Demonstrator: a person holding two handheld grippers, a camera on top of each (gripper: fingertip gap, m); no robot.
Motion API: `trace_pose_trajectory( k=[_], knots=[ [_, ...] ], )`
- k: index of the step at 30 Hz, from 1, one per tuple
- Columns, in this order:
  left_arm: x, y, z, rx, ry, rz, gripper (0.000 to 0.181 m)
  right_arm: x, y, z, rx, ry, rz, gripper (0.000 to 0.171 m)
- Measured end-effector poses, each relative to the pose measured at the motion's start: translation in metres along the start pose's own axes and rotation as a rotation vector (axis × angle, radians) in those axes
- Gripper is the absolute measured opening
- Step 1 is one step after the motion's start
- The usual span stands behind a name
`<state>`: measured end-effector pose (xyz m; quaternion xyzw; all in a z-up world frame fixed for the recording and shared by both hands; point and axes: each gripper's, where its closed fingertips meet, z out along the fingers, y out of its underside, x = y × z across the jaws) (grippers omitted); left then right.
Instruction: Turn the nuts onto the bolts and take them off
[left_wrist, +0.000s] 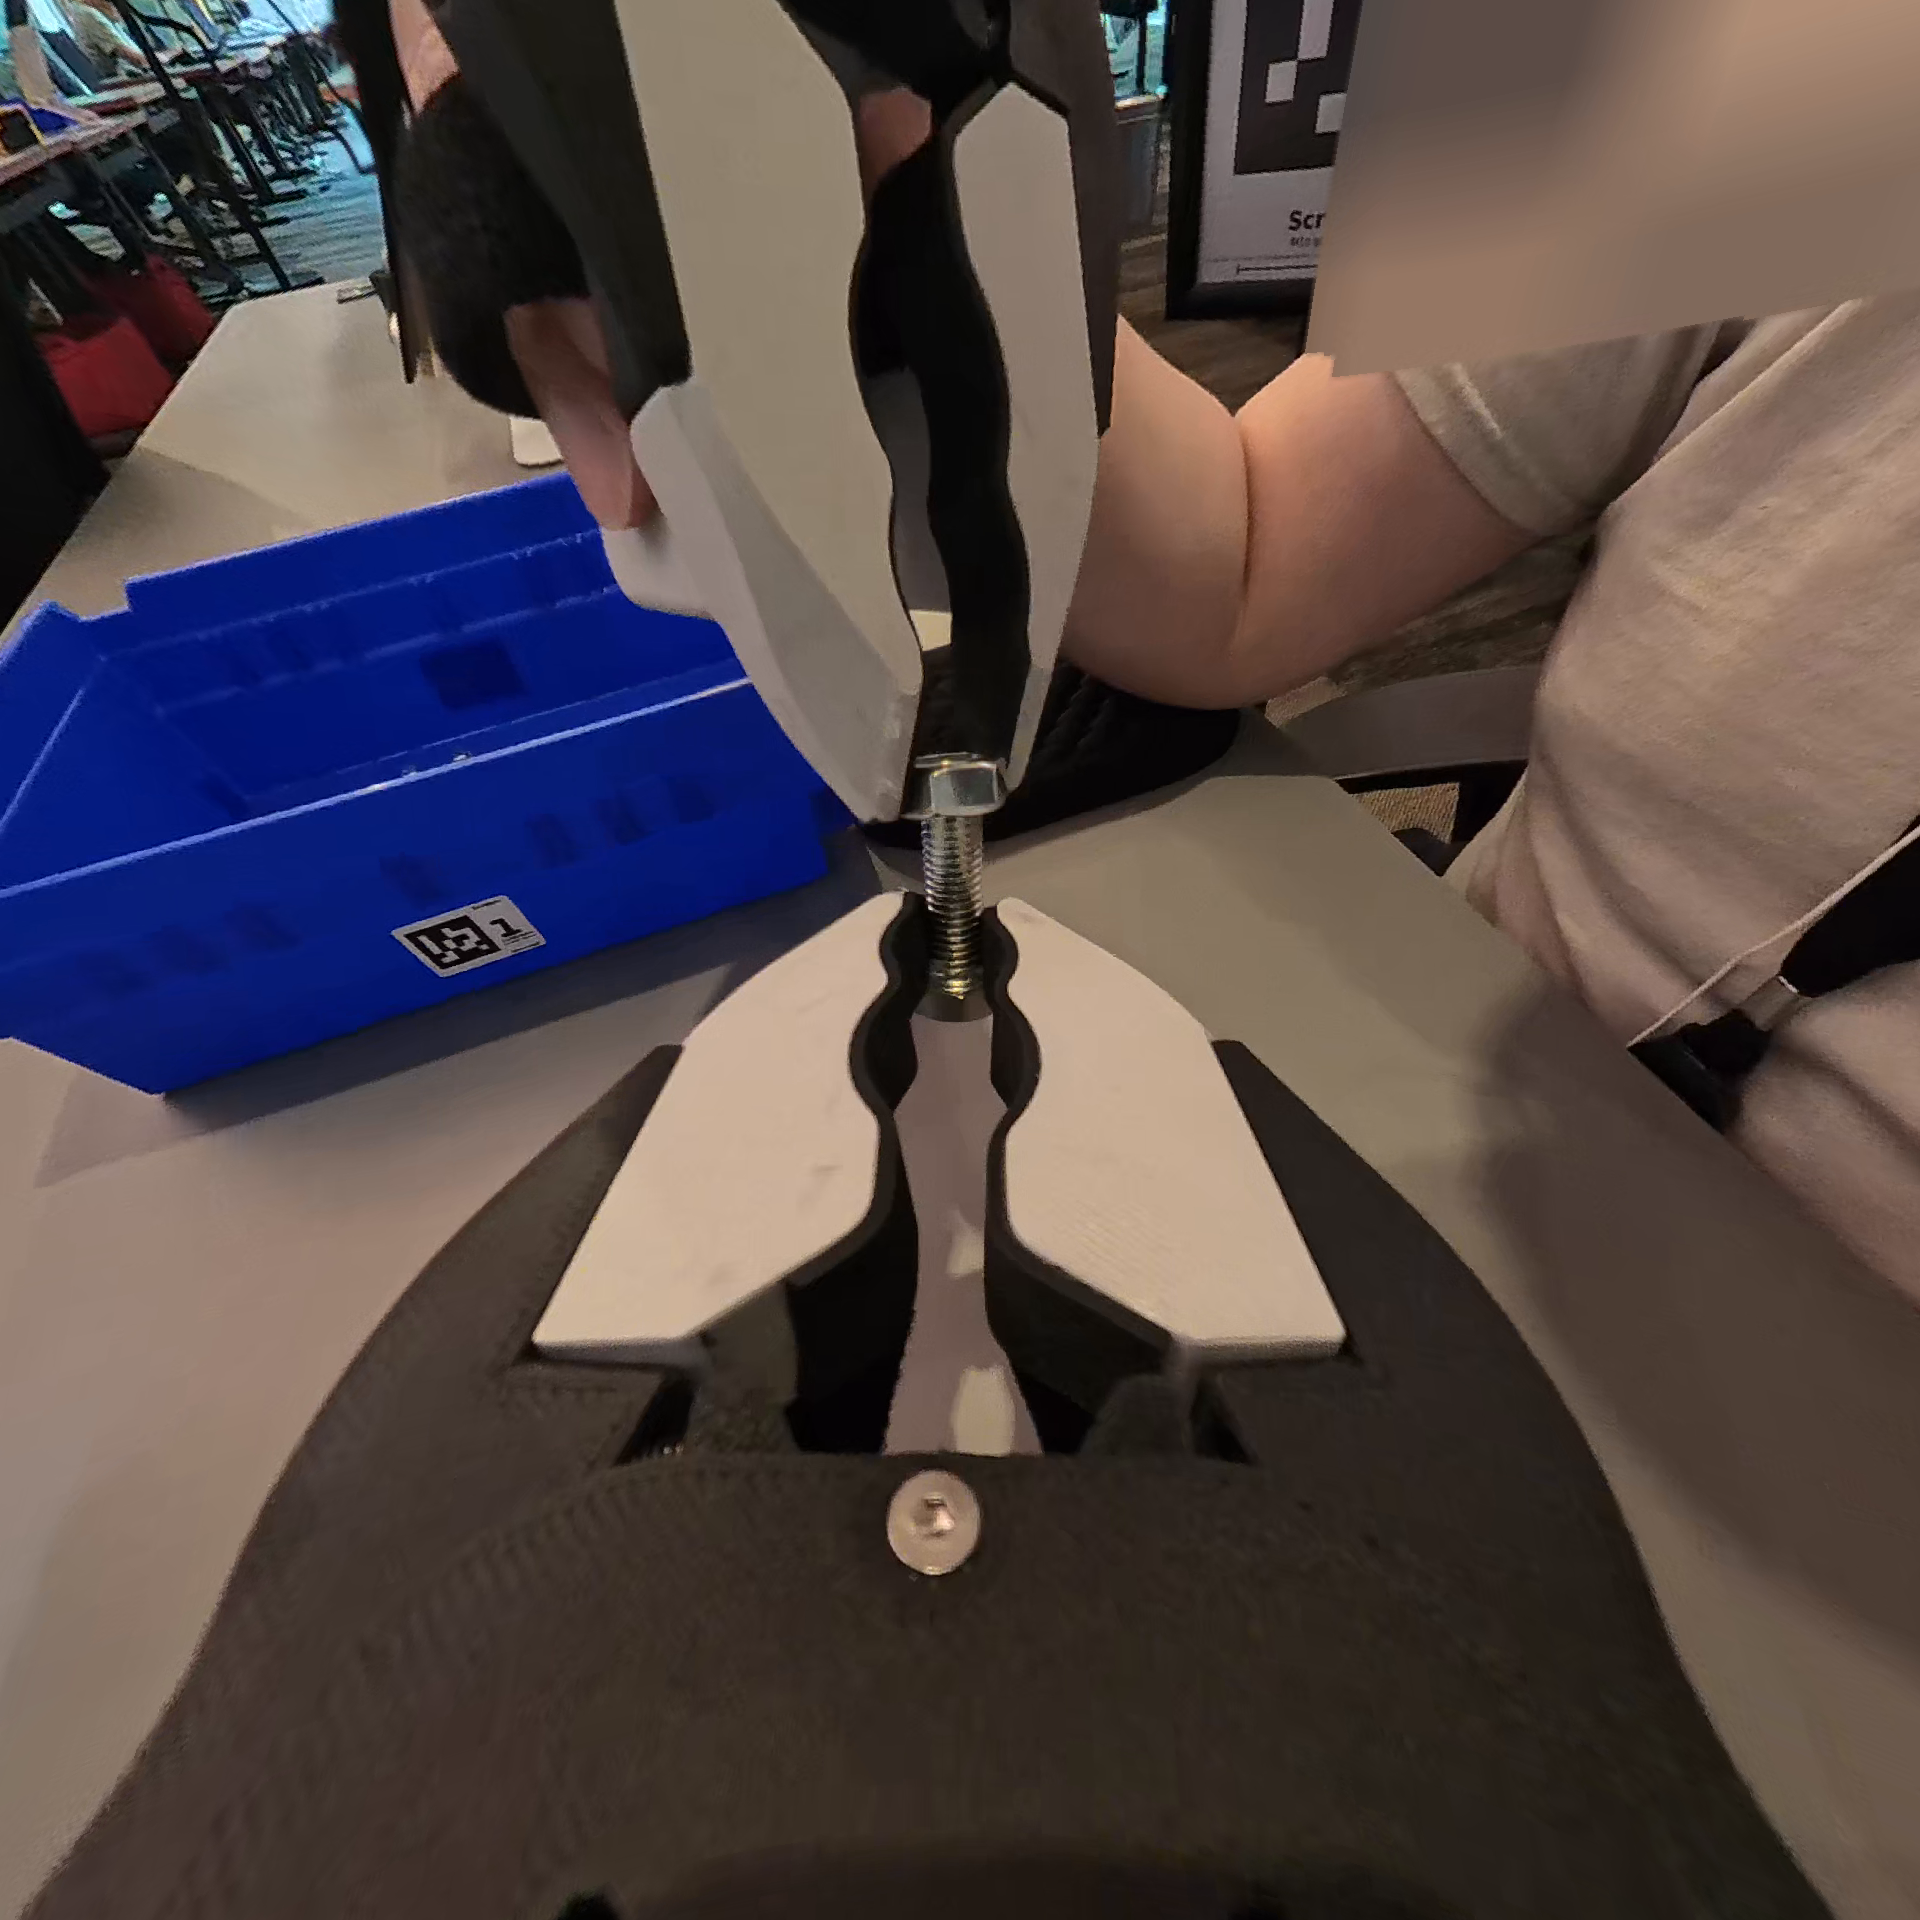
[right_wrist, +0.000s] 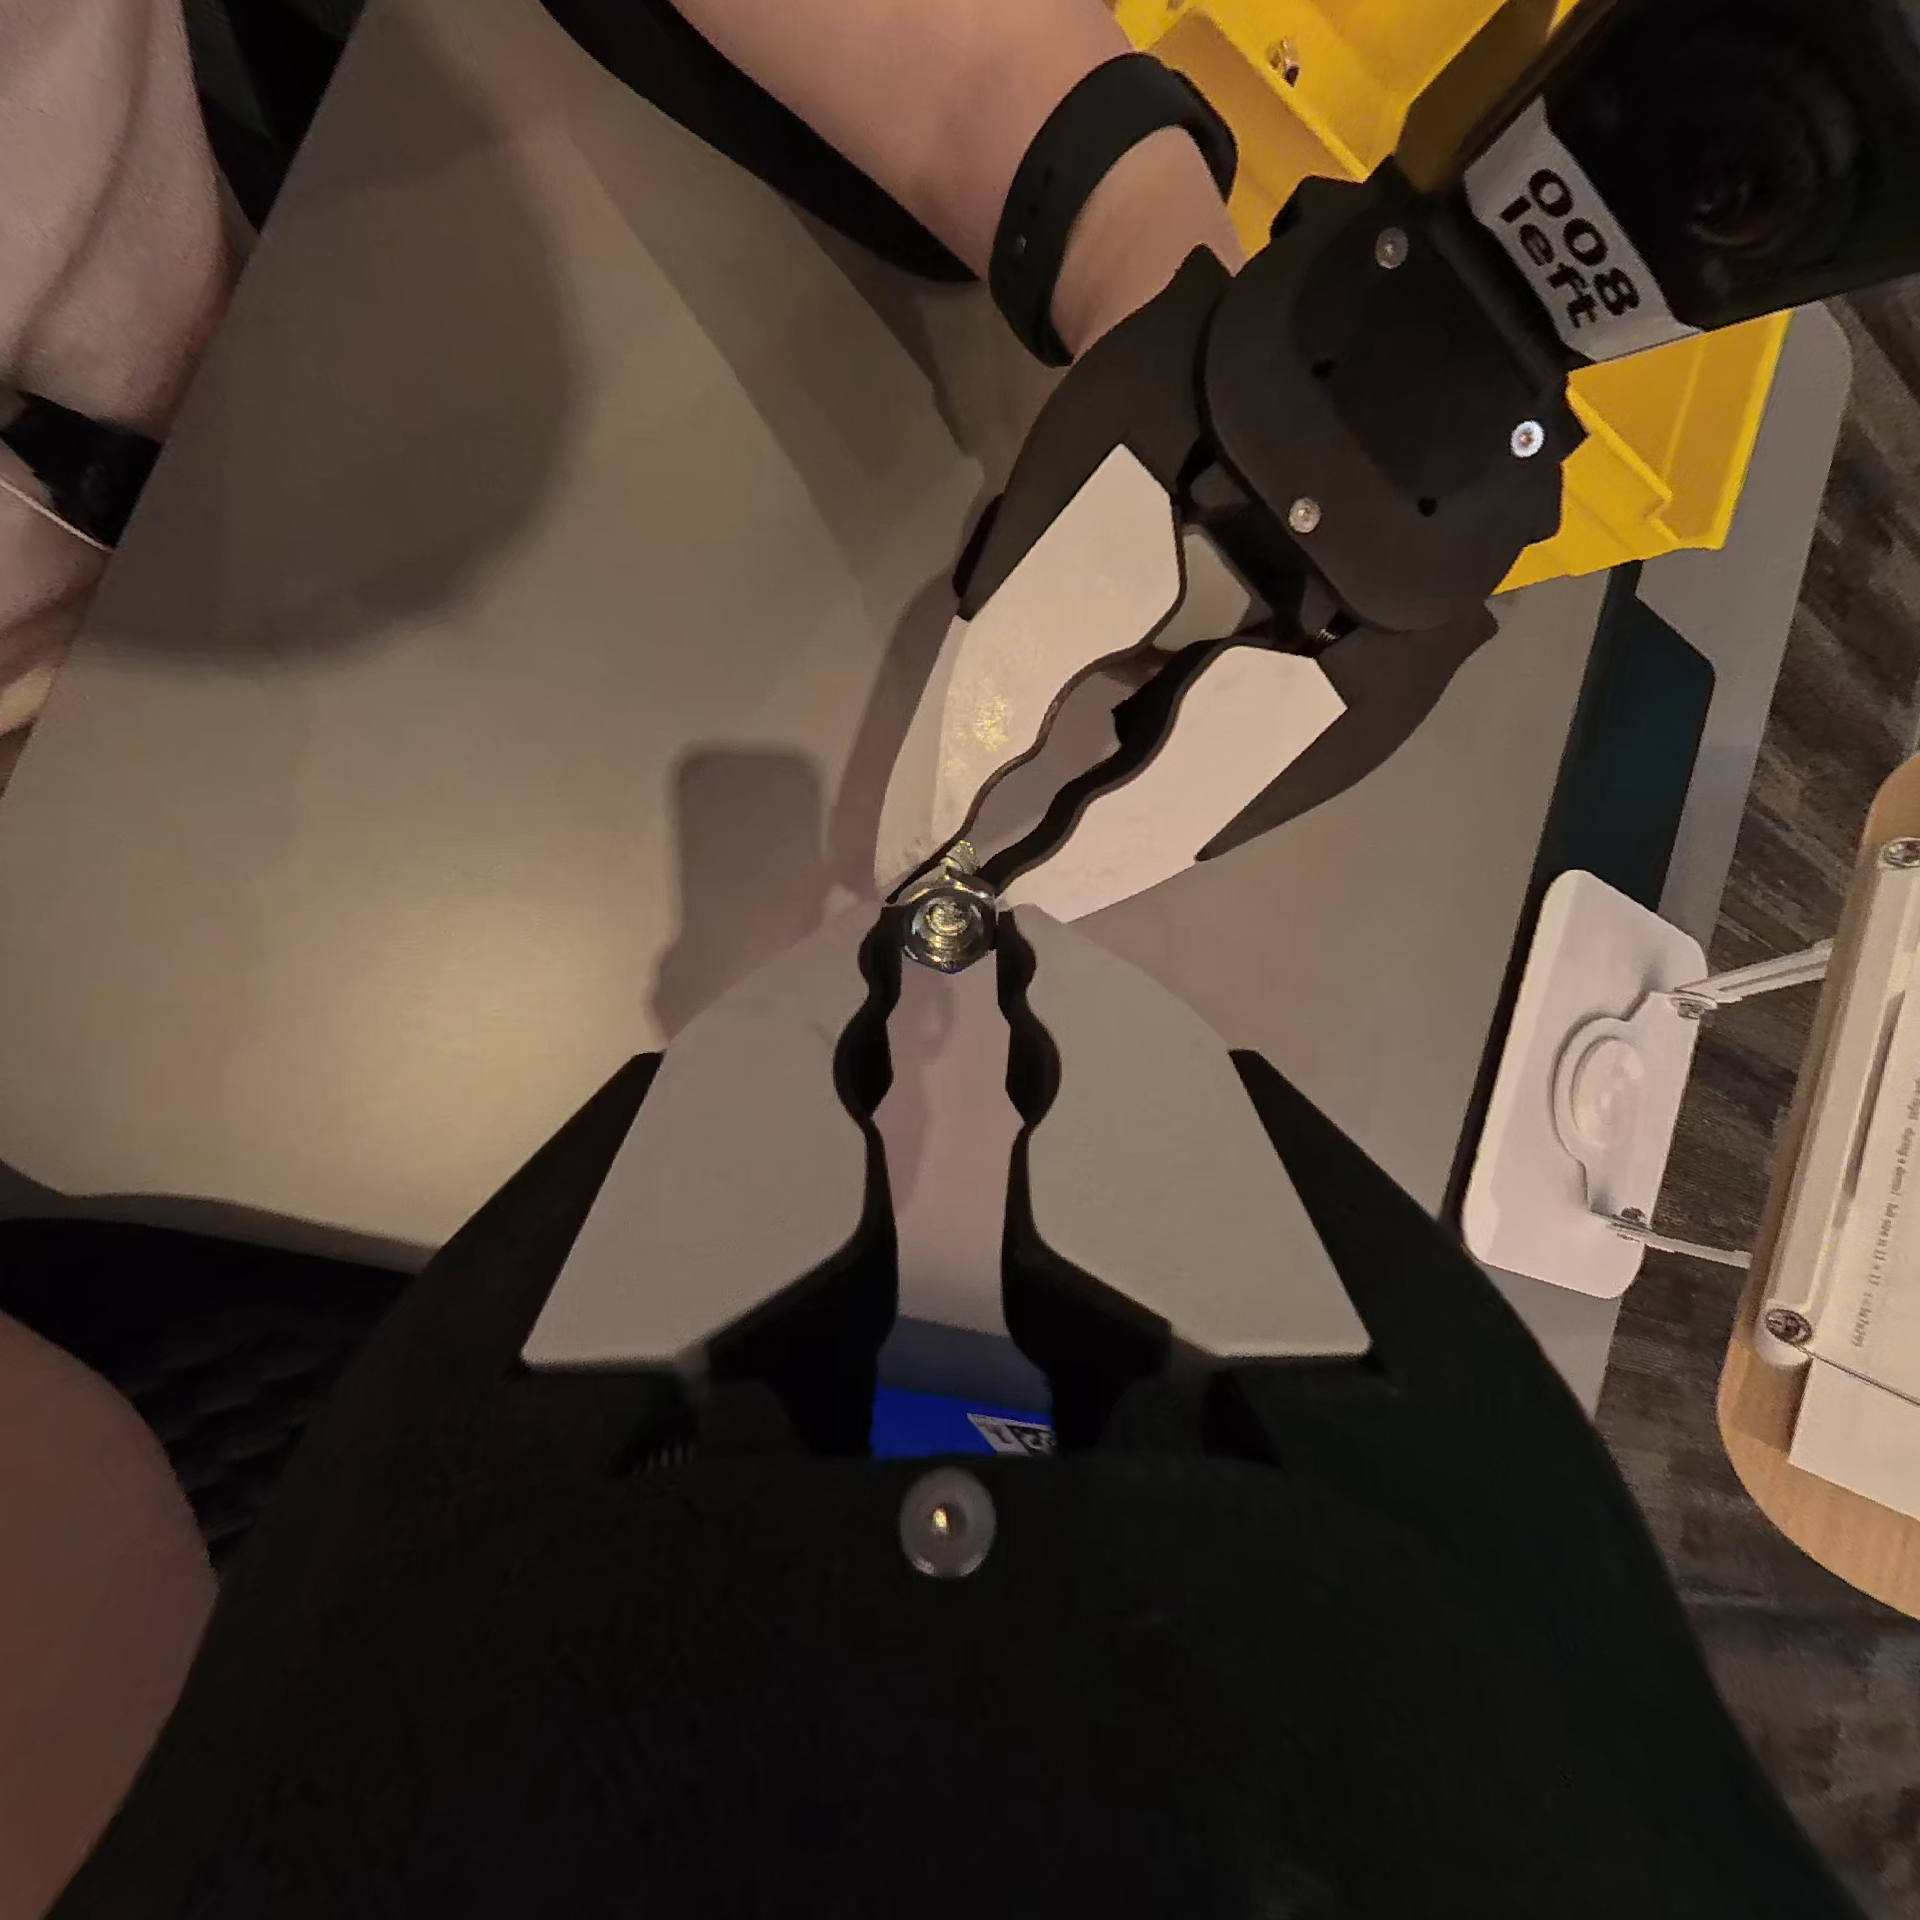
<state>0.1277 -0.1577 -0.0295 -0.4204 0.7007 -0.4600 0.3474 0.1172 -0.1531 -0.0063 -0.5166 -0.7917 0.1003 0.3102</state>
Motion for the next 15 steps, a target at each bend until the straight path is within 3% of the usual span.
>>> trace_pose_trajectory(
  k=[1,5,15],
  knots=[
    [0.002,0.001,0.001,-0.010,0.007,0.003,0.009,-0.002,0.000,0.001,-0.003,-0.014,0.003,0.019],
    [0.000,0.007,0.006,-0.058,-0.008,0.000,0.009,-0.004,0.006,0.004,-0.055,-0.024,0.038,0.019],
    [-0.037,0.001,-0.020,-0.008,-0.195,-0.106,0.009,0.042,0.010,0.004,0.007,0.049,0.542,0.018]
  ],
)
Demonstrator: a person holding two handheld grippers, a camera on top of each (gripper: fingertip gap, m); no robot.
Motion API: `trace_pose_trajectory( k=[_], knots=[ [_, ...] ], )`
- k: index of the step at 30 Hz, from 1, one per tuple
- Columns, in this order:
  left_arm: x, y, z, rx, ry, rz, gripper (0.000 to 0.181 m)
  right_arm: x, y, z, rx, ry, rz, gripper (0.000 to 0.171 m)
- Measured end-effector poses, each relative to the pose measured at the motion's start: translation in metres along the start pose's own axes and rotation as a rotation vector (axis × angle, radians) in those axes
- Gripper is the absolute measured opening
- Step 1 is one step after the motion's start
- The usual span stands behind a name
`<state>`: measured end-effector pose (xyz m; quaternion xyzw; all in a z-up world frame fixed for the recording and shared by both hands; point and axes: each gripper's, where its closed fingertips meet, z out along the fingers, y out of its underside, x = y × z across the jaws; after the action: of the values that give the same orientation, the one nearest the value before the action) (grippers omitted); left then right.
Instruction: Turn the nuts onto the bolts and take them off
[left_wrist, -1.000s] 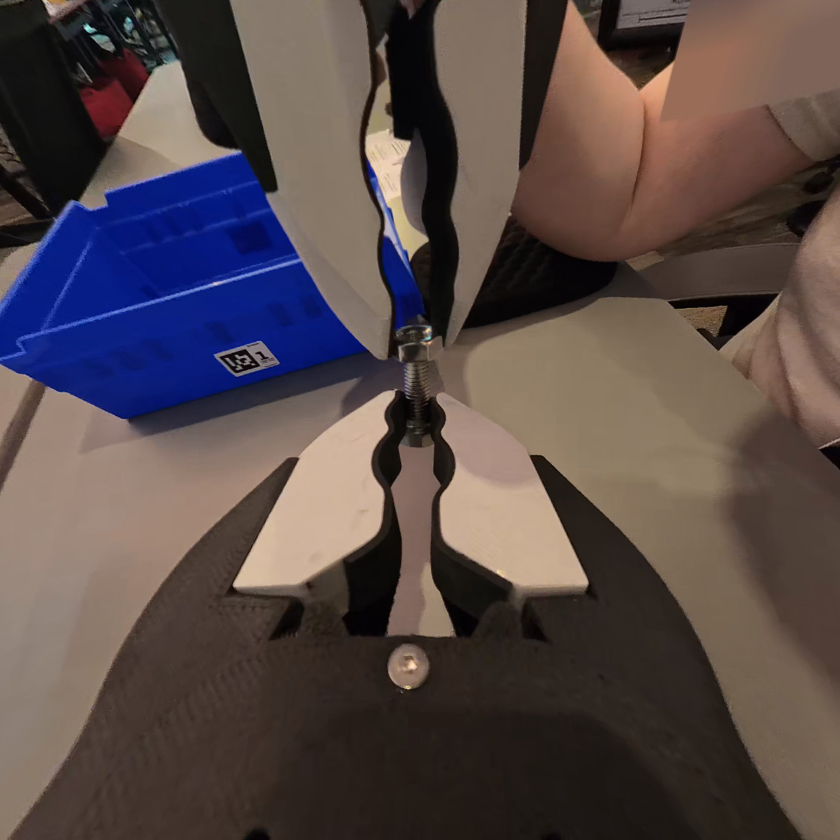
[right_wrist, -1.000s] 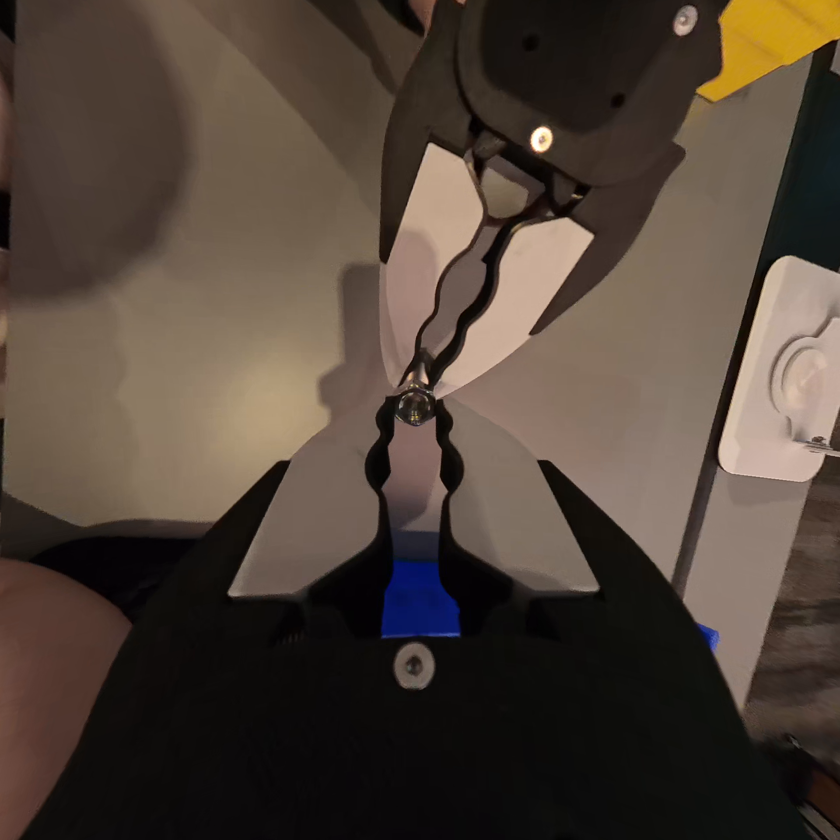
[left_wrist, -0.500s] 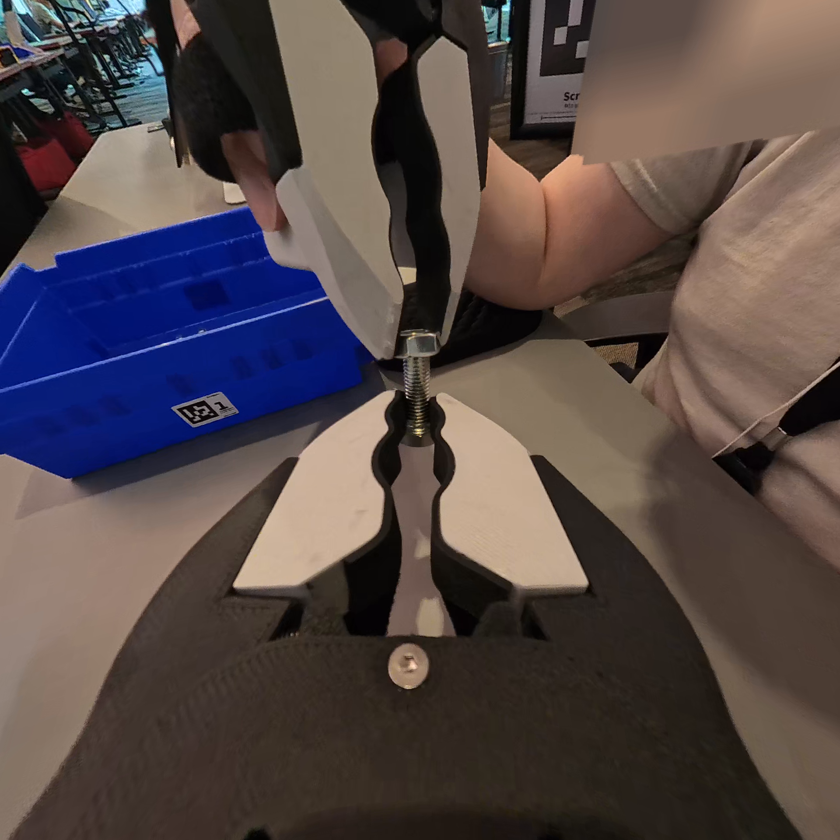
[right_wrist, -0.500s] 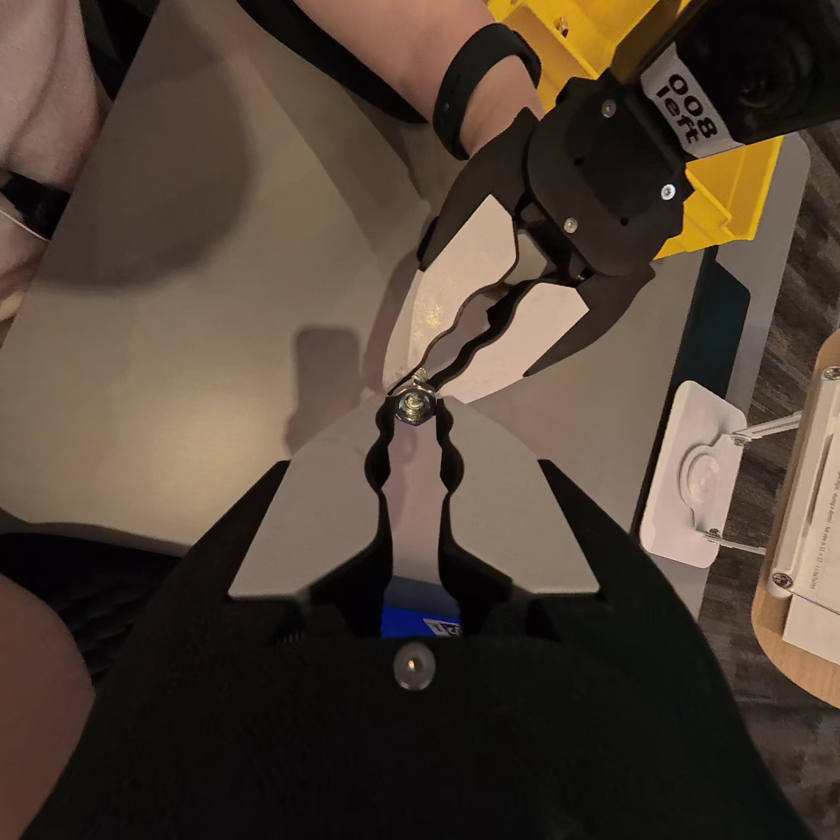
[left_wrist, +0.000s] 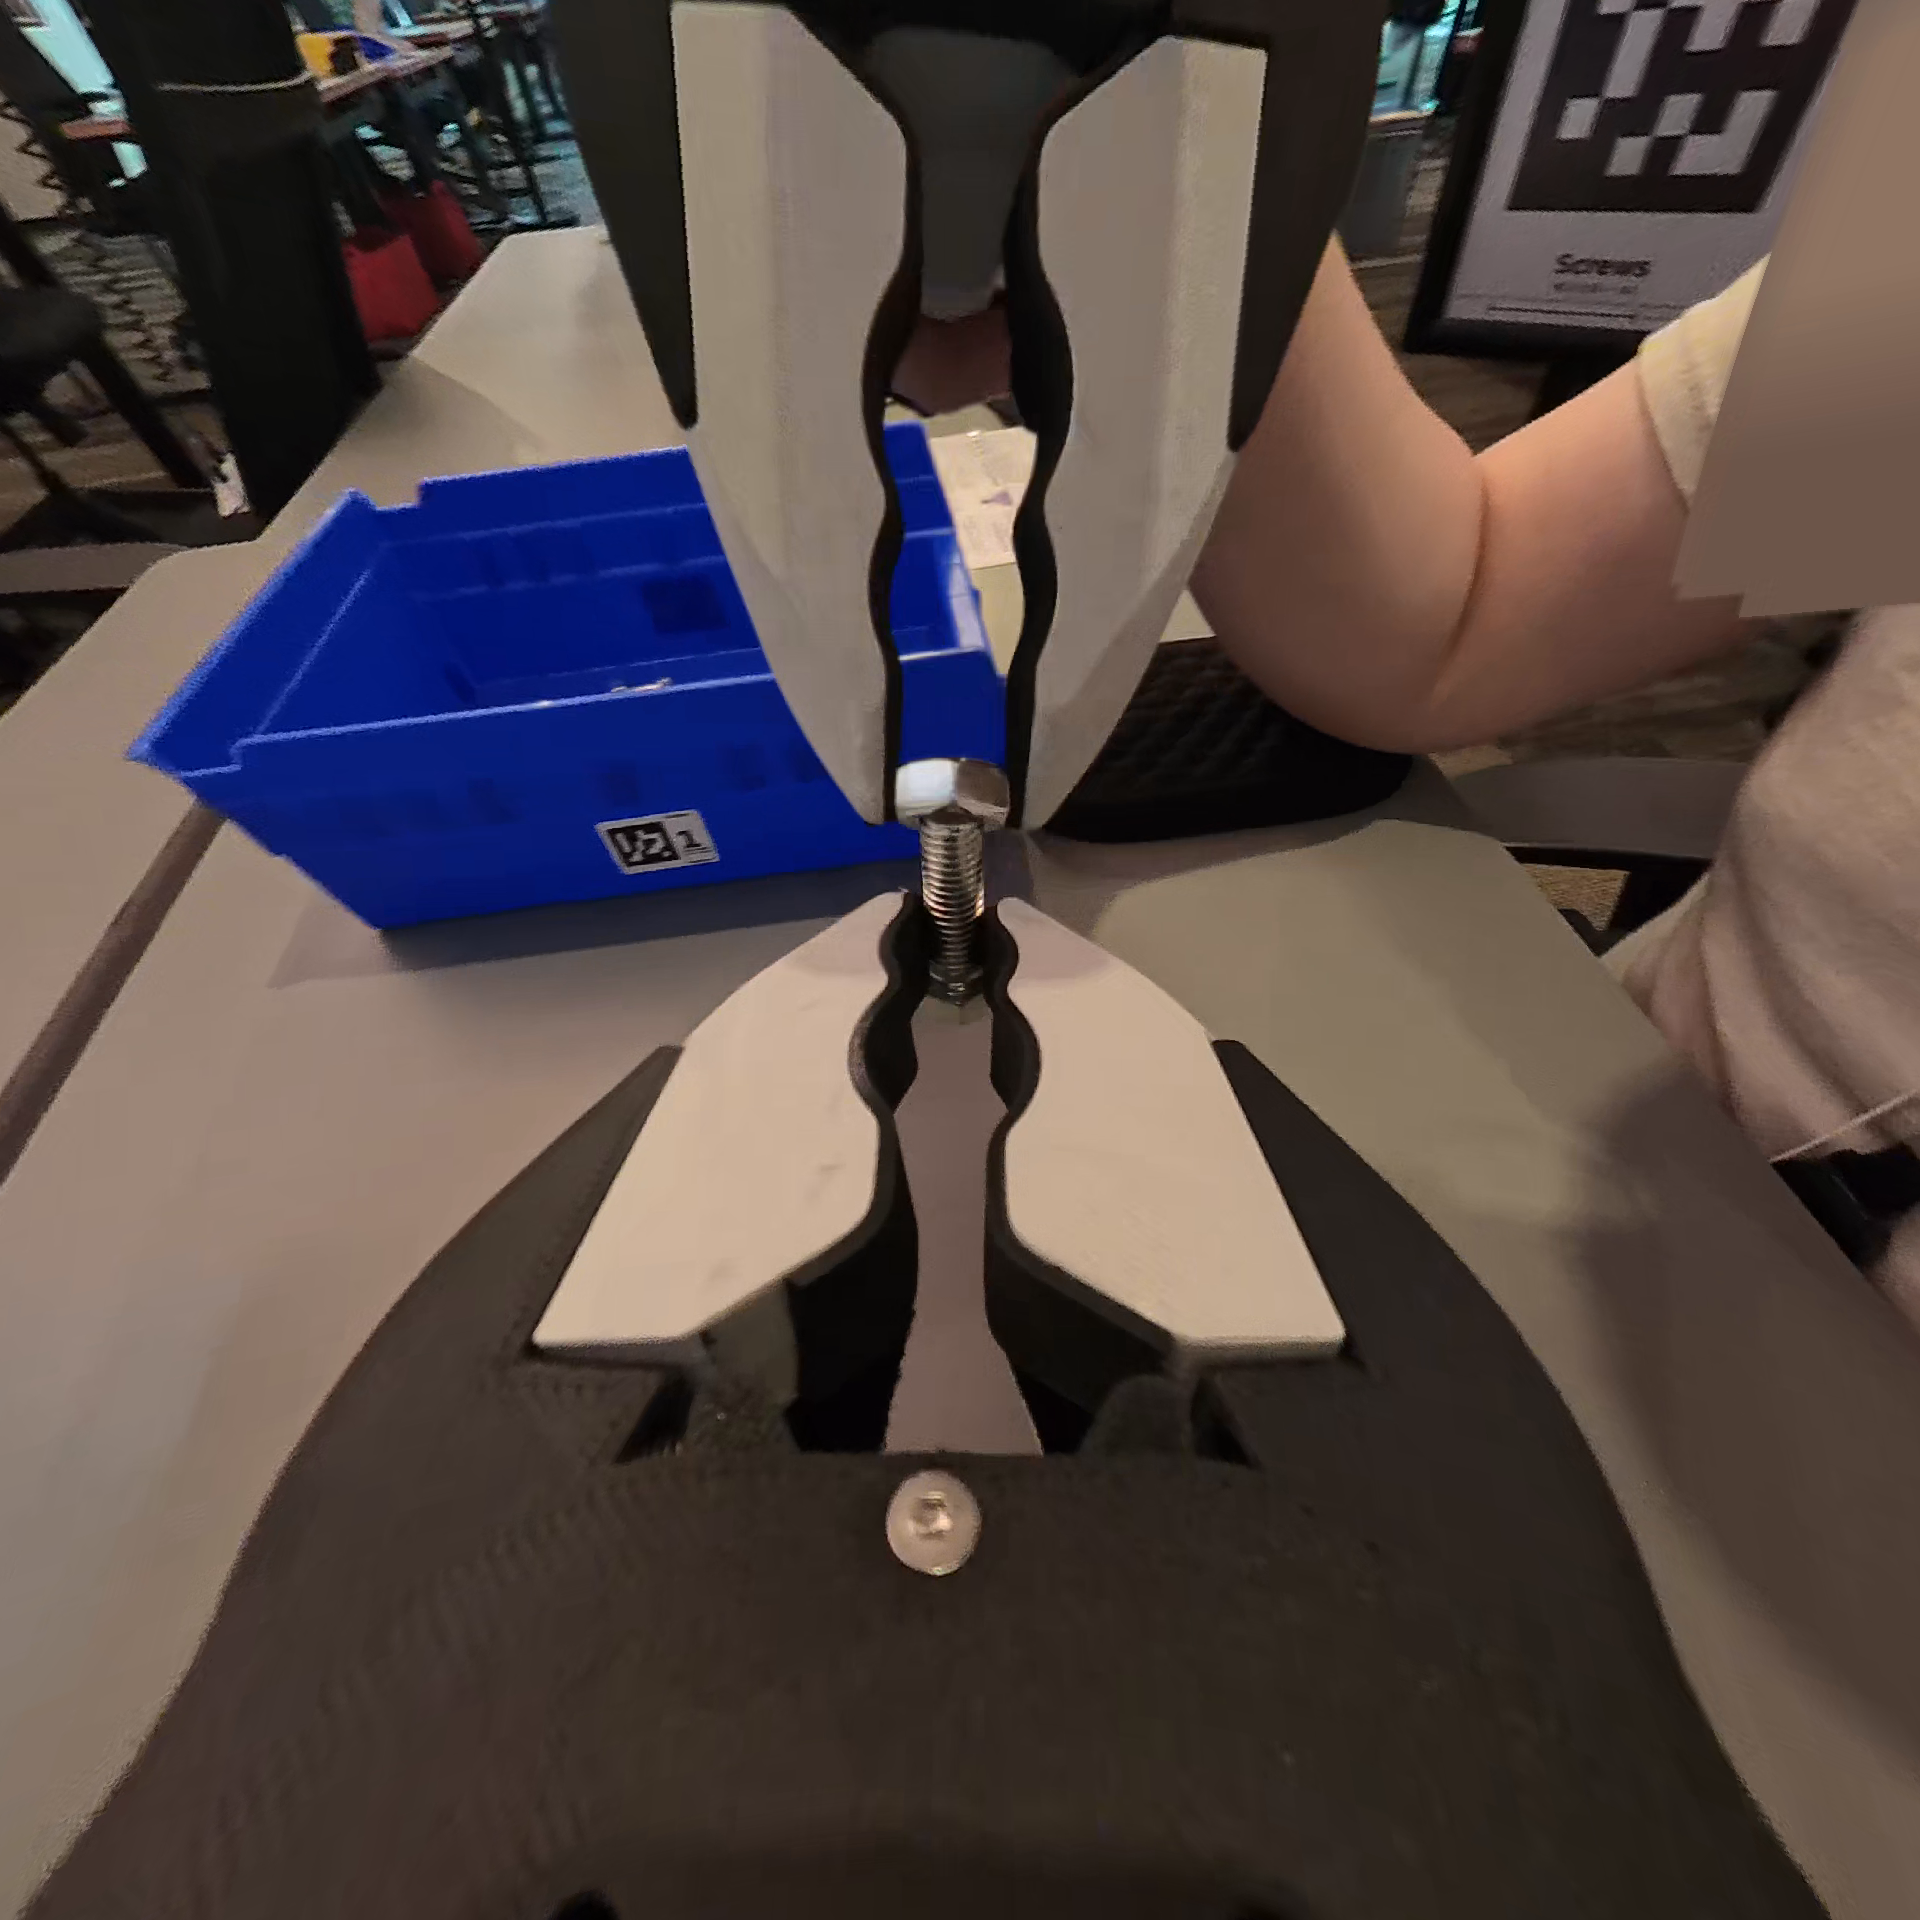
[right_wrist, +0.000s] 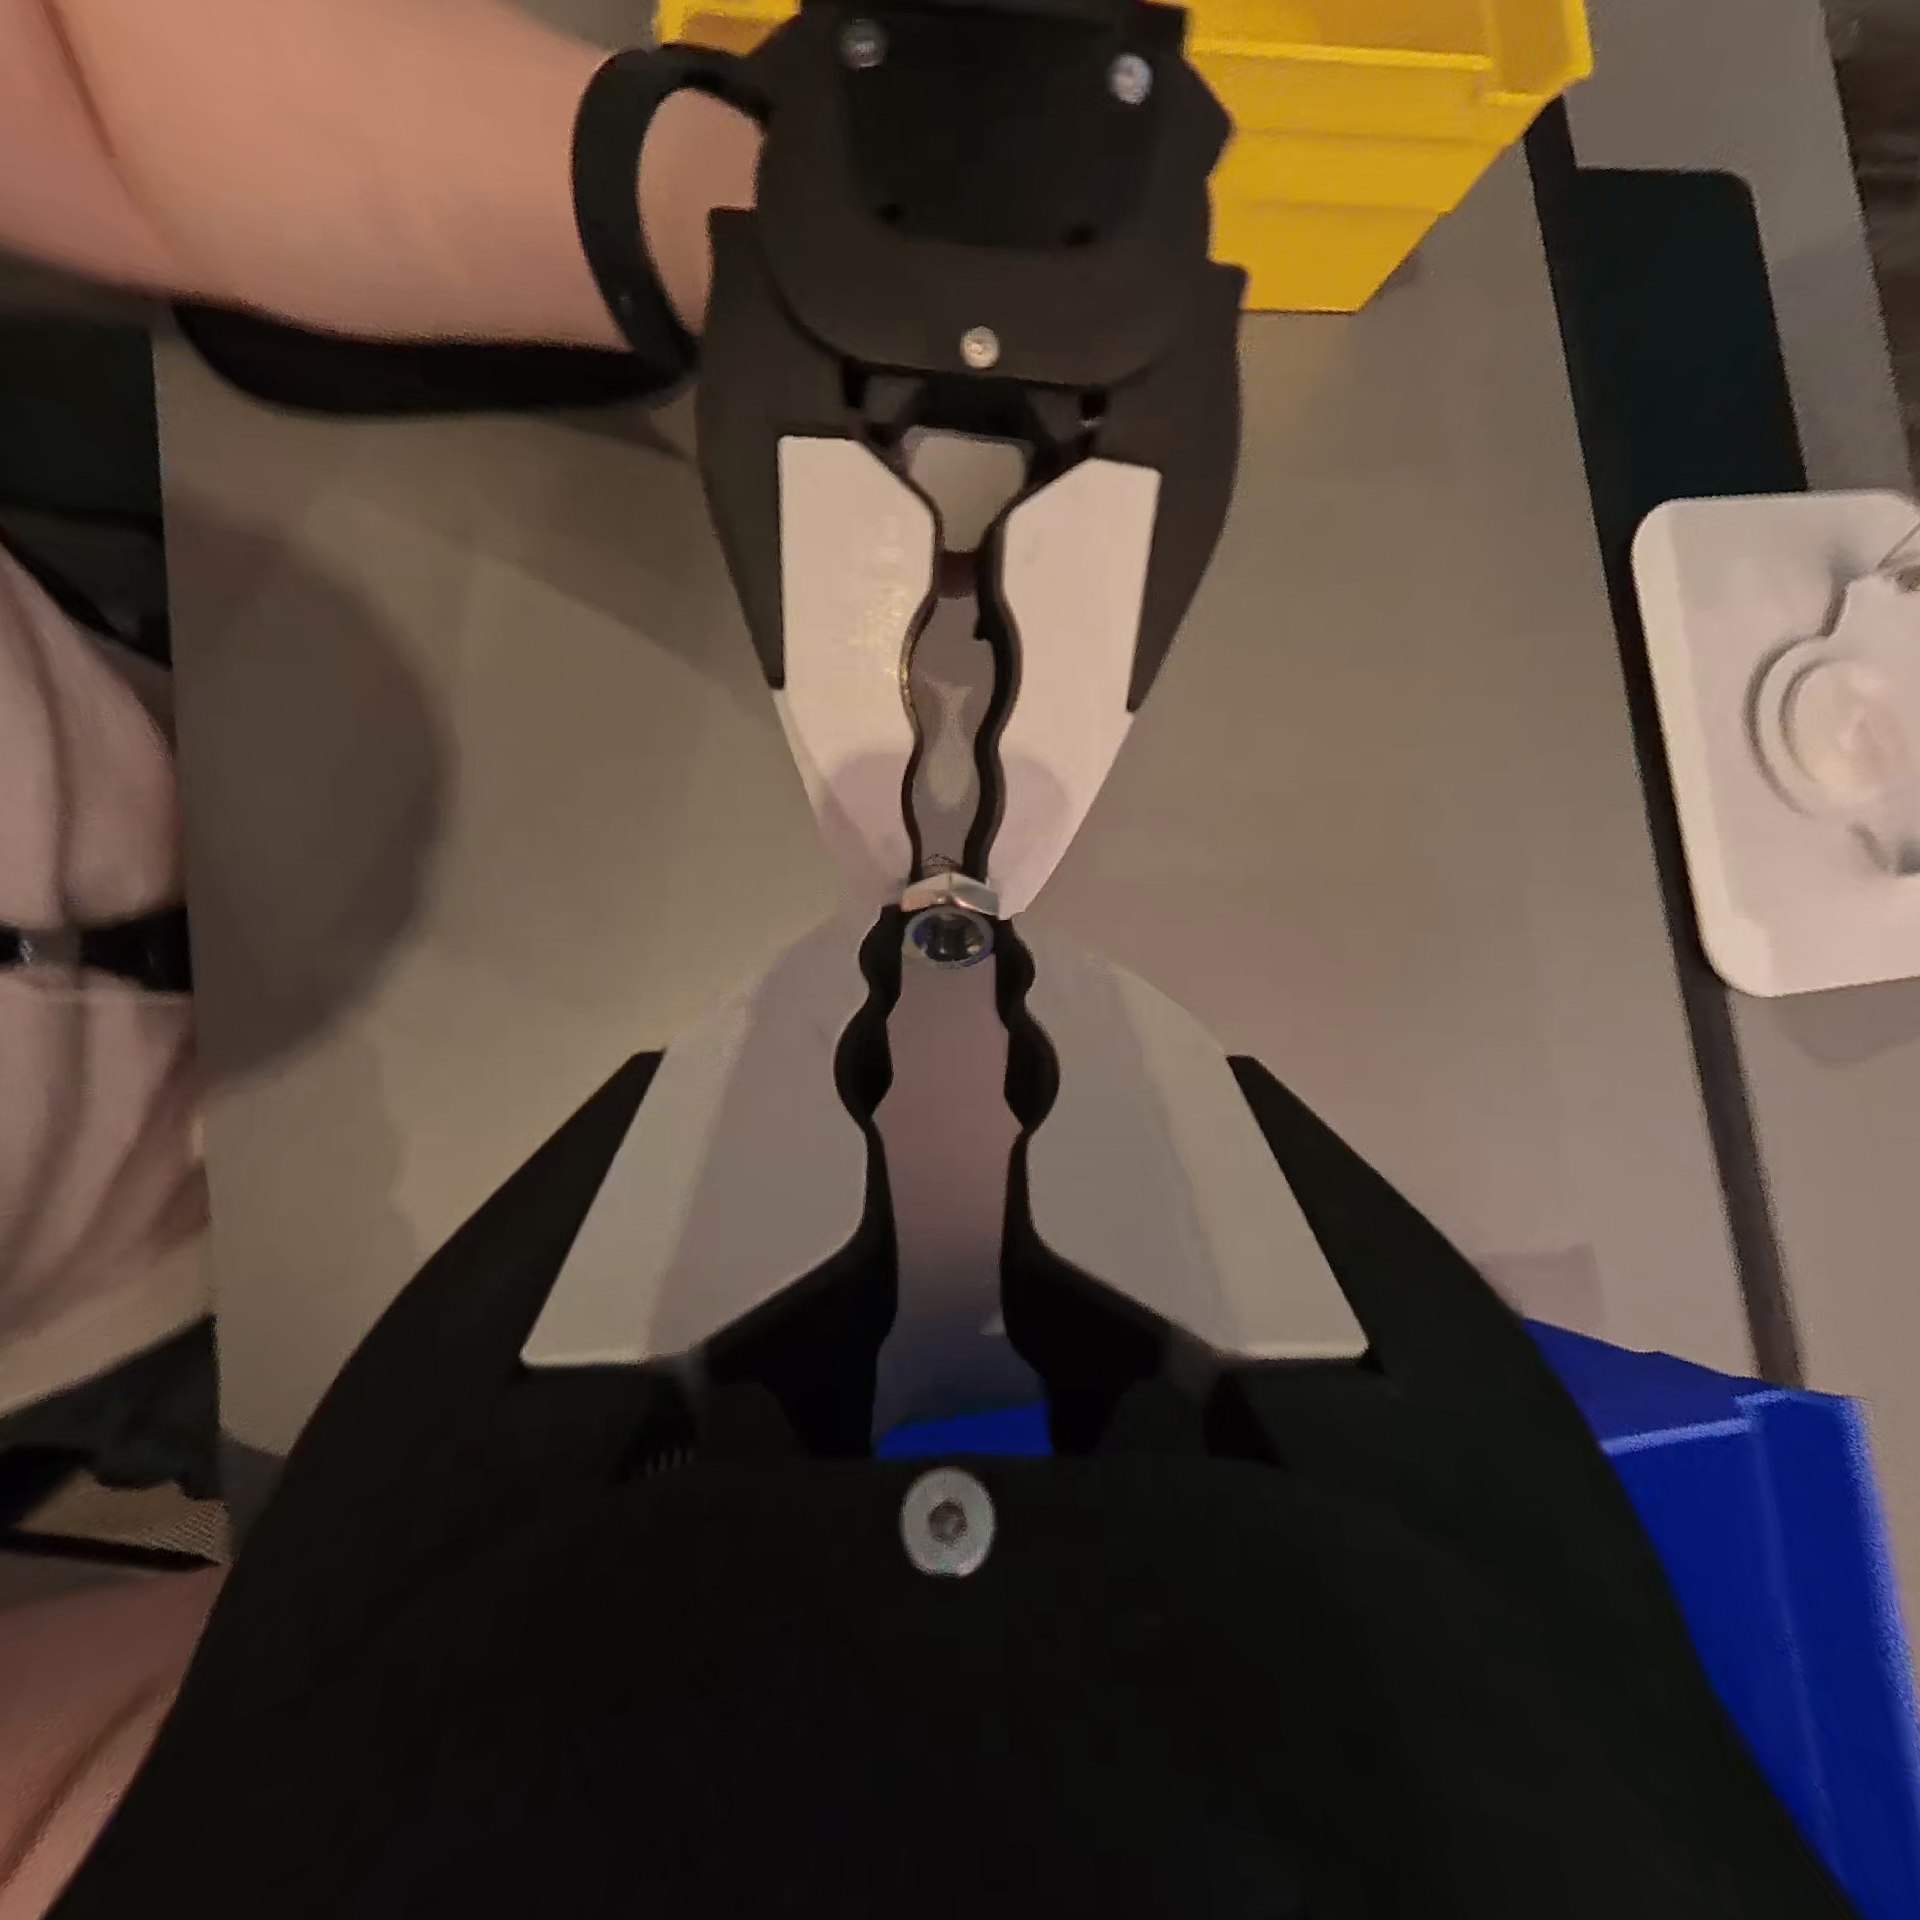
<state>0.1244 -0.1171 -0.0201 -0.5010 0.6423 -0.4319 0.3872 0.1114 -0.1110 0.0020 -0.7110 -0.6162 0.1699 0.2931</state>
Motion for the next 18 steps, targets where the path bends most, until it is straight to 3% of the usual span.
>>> trace_pose_trajectory(
  k=[4,7,12,18],
  knots=[
    [-0.011,0.010,-0.004,-0.129,-0.087,0.024,0.009,0.007,0.004,0.008,-0.023,-0.036,0.094,0.018],
    [-0.007,0.017,-0.003,-0.203,-0.080,0.026,0.009,0.004,0.009,0.012,-0.050,-0.032,-0.021,0.018],
    [-0.003,0.021,-0.001,-0.226,-0.026,-0.046,0.009,0.004,0.012,0.015,-0.072,0.036,-0.230,0.019],
    [-0.019,0.018,-0.015,-0.199,-0.096,-0.065,0.009,0.021,0.003,0.013,0.031,0.054,-0.142,0.019]
  ],
)
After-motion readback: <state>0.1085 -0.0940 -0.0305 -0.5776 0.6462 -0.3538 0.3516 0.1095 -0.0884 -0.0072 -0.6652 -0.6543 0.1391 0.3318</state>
